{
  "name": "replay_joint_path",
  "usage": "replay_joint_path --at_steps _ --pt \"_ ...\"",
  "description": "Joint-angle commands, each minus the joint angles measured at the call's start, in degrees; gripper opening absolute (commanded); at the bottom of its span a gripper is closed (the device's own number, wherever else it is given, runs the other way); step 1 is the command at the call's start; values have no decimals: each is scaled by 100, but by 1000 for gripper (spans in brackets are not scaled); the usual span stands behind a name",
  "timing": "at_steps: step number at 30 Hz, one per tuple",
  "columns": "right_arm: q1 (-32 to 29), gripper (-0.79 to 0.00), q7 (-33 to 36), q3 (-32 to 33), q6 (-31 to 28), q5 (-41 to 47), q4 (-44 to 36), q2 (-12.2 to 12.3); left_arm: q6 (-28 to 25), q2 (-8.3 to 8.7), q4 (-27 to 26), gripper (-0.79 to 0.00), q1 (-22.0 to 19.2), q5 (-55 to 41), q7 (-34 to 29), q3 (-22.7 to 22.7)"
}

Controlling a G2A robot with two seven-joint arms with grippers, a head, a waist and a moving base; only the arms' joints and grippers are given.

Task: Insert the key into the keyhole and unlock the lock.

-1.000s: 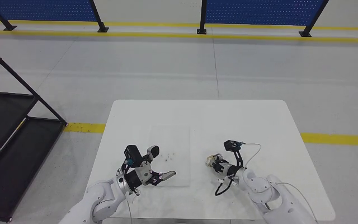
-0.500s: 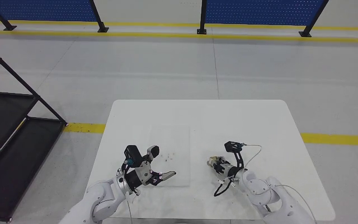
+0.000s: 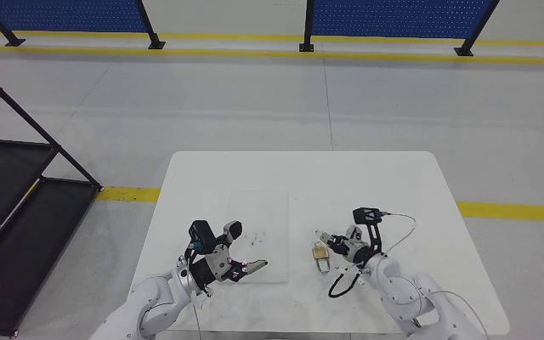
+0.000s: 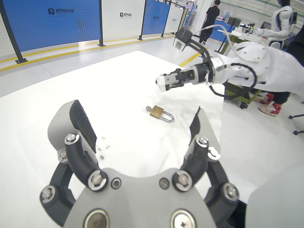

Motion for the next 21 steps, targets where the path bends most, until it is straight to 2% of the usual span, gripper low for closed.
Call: replay_joint_path --at_steps 1,5,18,21 --pt "-193 0 -214 201 -90 -73 -312 28 0 0 0 0 0 0 0 0" --pt "-490 0 -516 509 -335 -139 -793 67 0 0 0 0 0 0 0 0" --pt "-490 0 -519 515 -335 -148 -789 65 7 -1 1 0 -2 2 -1 -2" --pt "-504 0 -604 626 -353 -352 -723 28 175 -37 29 0 -50 76 -40 -57"
